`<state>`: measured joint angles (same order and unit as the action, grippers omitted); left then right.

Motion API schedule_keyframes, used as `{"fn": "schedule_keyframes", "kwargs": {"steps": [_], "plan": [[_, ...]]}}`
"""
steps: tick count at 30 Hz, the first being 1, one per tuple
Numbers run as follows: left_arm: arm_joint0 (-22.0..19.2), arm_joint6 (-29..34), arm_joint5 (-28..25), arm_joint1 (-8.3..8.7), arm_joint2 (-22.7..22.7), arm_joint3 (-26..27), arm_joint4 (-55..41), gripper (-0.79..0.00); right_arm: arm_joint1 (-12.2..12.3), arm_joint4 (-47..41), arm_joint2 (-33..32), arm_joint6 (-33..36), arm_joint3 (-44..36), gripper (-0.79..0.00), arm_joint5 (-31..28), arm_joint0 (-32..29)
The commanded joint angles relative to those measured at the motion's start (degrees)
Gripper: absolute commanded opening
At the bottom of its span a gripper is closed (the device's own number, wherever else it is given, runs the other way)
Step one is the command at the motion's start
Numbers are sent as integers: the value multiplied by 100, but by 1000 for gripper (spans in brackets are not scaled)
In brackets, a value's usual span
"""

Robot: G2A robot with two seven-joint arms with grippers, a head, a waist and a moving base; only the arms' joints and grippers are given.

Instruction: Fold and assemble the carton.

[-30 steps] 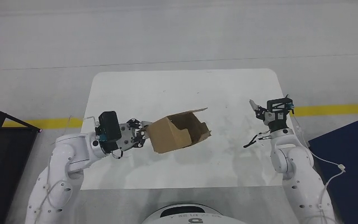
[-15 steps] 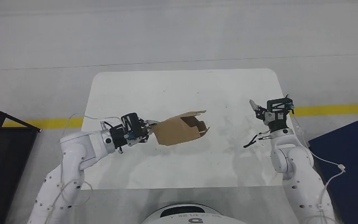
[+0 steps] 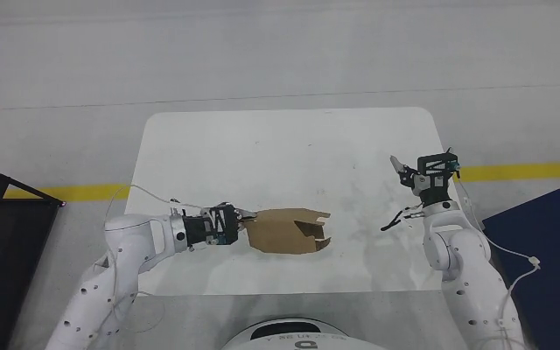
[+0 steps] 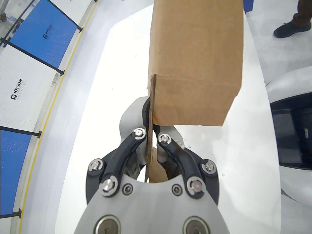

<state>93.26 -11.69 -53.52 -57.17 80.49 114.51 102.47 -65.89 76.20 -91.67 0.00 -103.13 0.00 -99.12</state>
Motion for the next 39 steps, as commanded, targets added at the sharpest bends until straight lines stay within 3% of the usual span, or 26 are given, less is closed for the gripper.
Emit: {"fn": "schedule_keyframes", "kwargs": {"steps": [1,13,25,33,39], "plan": [[5,-98,108,-5,16,-7,-223,-785,0,0,0,0,0,0,0,0],[-35,229,440,-31,130,236,-1632,-785,0,0,0,0,0,0,0,0],[-92,1005,1181,-58,-170,216,-1263,-785,0,0,0,0,0,0,0,0],[-82,1022,1182,-58,-174,197,-1284,-785,9,-476,-148,-41,-344,0,-743,-184],[-82,1022,1182,-58,-174,197,-1284,-785,65,-1436,-398,135,-638,0,-2264,-407]]}}
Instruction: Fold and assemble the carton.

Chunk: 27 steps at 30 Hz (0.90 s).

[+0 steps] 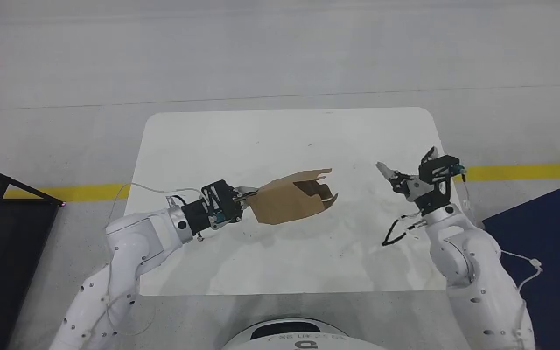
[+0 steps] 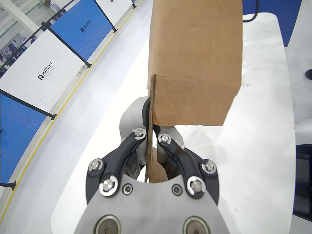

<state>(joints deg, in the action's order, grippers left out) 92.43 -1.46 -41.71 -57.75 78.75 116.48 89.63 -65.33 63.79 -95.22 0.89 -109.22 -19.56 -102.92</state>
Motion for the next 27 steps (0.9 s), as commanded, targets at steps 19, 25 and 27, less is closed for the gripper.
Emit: {"fn": "schedule_keyframes", "kwargs": {"steps": [19,25,27], "plan": [[-8,-218,404,98,-544,712,2659,-785,199,-1123,-719,469,-211,0,-3042,-428],[24,-329,426,125,-716,723,3127,-785,198,-1138,-717,456,-214,0,-3021,-422],[19,-352,433,131,-780,724,3264,-785,195,-1211,-735,389,-228,0,-2918,-400]]}}
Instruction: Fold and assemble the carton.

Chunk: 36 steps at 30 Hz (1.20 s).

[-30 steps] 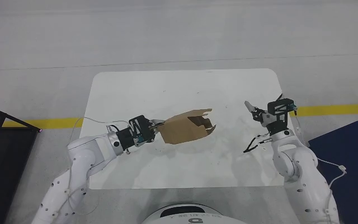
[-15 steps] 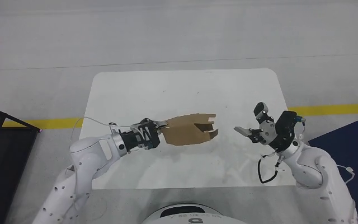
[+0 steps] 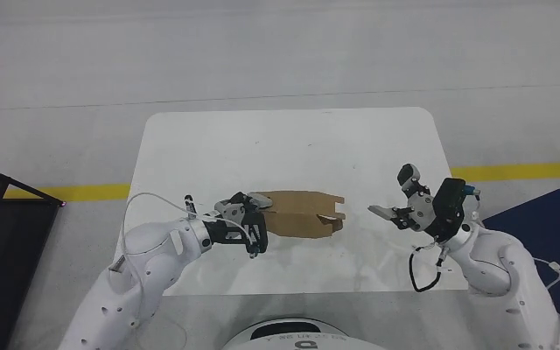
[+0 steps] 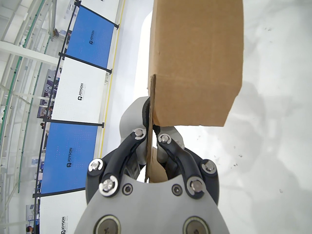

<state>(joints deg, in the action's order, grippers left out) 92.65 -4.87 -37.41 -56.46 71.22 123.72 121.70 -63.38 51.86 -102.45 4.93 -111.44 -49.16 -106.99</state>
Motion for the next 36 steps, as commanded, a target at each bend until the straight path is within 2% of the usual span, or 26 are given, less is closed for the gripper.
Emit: {"fn": "schedule_keyframes", "kwargs": {"steps": [1,9,20,36], "plan": [[-4,-33,13,3,-57,-4,83,-785,4,-7,-14,1,-27,0,39,7],[-77,-55,29,0,-151,-34,40,-785,2,134,398,171,-255,0,201,228],[-124,19,29,-10,-99,-65,-398,-785,-2,496,1077,465,-105,0,443,664],[-184,36,-71,-4,-125,-80,-676,-785,64,708,1320,700,-47,0,181,767]]}}
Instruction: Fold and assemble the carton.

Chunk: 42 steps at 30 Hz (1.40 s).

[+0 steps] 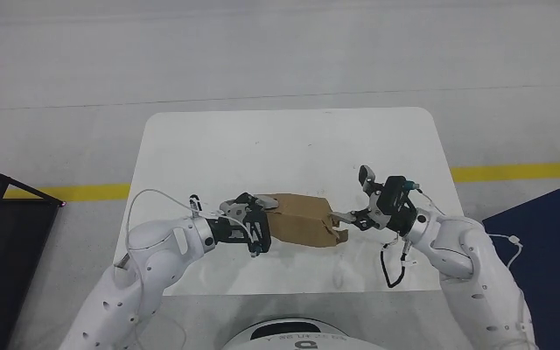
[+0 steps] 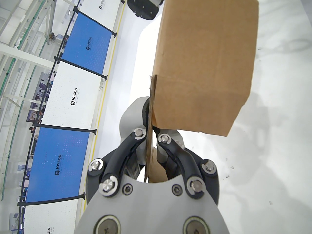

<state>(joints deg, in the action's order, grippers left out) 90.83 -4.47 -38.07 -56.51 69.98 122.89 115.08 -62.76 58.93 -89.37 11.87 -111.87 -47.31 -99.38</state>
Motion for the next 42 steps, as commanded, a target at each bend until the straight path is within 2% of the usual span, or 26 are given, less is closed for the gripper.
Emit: {"fn": "schedule_keyframes", "kwargs": {"steps": [1,10,29,37,42], "plan": [[-2,-1,-12,2,1,2,-30,-785,6,15,33,29,-9,0,-14,18],[9,16,-41,10,-1,31,-164,-785,46,288,244,238,-78,0,-136,164],[48,-187,-491,99,-86,63,217,-785,91,552,567,286,-175,0,144,263],[64,-202,-446,120,-127,28,269,-785,108,740,729,246,-212,0,219,264],[75,-201,-282,123,-32,-25,118,-785,130,597,605,137,-211,0,272,204]]}}
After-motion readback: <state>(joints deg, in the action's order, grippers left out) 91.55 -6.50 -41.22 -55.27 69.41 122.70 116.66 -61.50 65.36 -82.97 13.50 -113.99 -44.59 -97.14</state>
